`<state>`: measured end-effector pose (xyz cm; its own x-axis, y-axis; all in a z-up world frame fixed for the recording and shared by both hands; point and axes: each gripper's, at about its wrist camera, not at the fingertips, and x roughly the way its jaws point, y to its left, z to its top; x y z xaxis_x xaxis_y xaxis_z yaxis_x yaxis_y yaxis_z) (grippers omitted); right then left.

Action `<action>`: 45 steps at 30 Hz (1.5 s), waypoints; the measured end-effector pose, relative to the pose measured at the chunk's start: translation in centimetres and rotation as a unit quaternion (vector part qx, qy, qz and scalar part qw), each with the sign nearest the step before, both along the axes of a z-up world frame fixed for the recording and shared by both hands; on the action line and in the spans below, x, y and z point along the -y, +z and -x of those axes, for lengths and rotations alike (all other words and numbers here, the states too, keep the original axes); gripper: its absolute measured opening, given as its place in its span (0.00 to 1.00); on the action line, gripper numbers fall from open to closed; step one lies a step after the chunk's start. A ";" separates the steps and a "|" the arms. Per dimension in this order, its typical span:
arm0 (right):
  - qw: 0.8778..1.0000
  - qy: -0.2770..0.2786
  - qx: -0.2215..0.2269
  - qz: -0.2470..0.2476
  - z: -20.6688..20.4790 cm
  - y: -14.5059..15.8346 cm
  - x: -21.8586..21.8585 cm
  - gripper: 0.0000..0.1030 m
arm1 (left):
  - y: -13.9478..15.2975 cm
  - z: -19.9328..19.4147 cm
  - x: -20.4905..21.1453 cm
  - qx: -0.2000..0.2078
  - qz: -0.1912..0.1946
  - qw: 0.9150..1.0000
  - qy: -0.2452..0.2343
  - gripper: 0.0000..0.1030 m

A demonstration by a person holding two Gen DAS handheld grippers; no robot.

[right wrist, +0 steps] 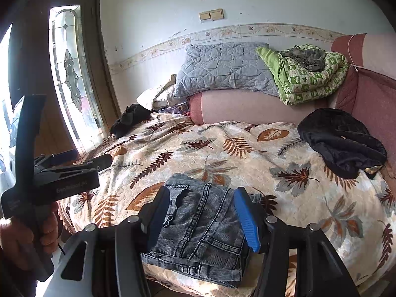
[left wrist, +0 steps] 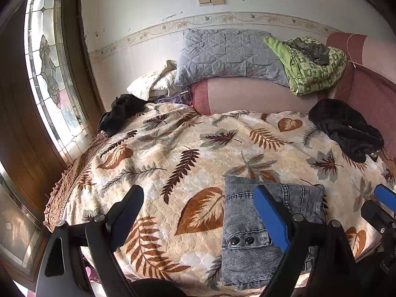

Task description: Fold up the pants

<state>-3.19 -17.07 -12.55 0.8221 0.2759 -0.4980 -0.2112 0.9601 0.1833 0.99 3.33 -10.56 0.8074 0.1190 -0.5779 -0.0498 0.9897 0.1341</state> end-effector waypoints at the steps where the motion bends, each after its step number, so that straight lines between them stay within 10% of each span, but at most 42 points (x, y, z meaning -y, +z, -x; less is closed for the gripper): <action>1: 1.000 0.000 -0.001 0.001 0.0 0.0 0.0 0.57 | -0.1 -0.1 -0.1 -0.002 0.001 1.000 0.001 0.87; 45: 0.998 0.018 -0.059 0.006 -0.8 -2.4 -1.4 0.57 | -3.5 -1.5 -1.8 -0.049 0.009 0.999 0.020 0.87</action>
